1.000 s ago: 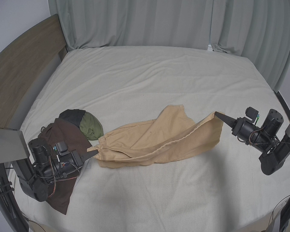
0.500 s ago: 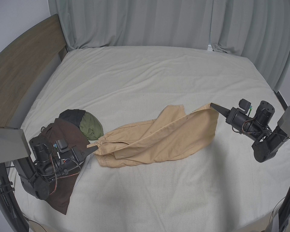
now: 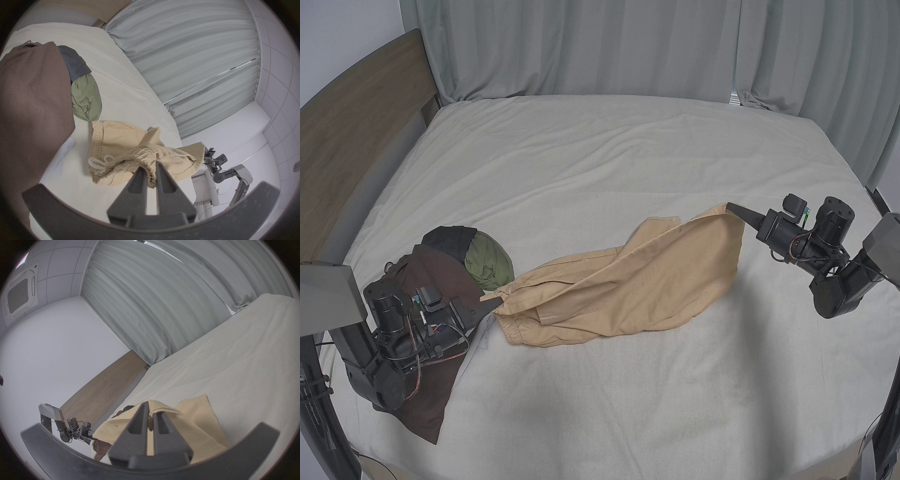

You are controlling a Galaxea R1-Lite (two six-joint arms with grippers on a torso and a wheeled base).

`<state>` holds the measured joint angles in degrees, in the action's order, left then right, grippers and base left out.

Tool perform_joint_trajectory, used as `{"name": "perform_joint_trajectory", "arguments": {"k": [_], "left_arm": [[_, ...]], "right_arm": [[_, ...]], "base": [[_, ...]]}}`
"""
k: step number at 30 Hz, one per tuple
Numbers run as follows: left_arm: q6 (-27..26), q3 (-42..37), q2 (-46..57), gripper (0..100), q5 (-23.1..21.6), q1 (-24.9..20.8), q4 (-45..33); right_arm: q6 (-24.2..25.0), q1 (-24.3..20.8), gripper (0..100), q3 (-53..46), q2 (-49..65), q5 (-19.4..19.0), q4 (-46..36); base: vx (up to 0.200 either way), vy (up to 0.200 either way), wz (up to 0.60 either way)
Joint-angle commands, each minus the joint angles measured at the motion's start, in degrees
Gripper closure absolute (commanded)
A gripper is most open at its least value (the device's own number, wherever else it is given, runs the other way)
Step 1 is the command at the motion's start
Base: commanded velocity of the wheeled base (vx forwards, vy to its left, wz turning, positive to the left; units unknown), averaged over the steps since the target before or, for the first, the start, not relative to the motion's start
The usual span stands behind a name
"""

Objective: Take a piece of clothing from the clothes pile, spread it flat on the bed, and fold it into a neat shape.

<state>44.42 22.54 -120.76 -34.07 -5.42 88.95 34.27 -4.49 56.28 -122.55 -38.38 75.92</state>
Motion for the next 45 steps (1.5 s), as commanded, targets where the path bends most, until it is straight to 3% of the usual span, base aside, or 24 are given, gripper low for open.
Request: {"name": "perform_joint_trajectory", "arguments": {"k": [1, 22, 38, 39, 41, 42, 45], "left_arm": [[0.2, 0.4, -0.2, 100, 0.0, 0.1, 0.0], [2.3, 4.9, -5.8, 100, 0.1, 0.4, 0.1], [3.3, 9.9, -8.5, 100, 1.6, 0.1, 0.1], [3.3, 9.9, -8.6, 0, 1.6, 0.1, 0.1], [3.4, 10.2, -8.7, 0, 1.6, 0.1, 0.1], [3.4, 10.9, -9.1, 0, 1.6, 0.3, 0.1], [3.4, 11.6, -9.3, 0, 1.6, 0.7, 0.1]], "right_arm": [[0.0, 0.0, 100, 1.9, -2.1, 0.0, -0.2], [0.2, -0.5, 100, 16.3, -13.5, 0.4, -5.5], [0.2, -1.0, 100, 19.4, -15.8, 0.5, -5.7], [0.2, -1.0, 100, 19.5, -15.8, 0.5, -5.7], [0.2, -1.1, 100, 19.7, -16.0, 0.5, -5.7], [0.2, -1.1, 0, 21.1, -16.5, 0.8, -5.7], [0.1, -1.1, 0, 23.1, -17.4, 2.4, -5.7]], "base": [[0.000, 0.000, 0.00], [0.000, 0.000, 0.00], [0.000, 0.000, 0.00], [0.000, 0.000, 0.00], [0.000, 0.000, 0.00], [0.000, 0.000, 0.00], [0.000, 0.000, 0.00]]}}
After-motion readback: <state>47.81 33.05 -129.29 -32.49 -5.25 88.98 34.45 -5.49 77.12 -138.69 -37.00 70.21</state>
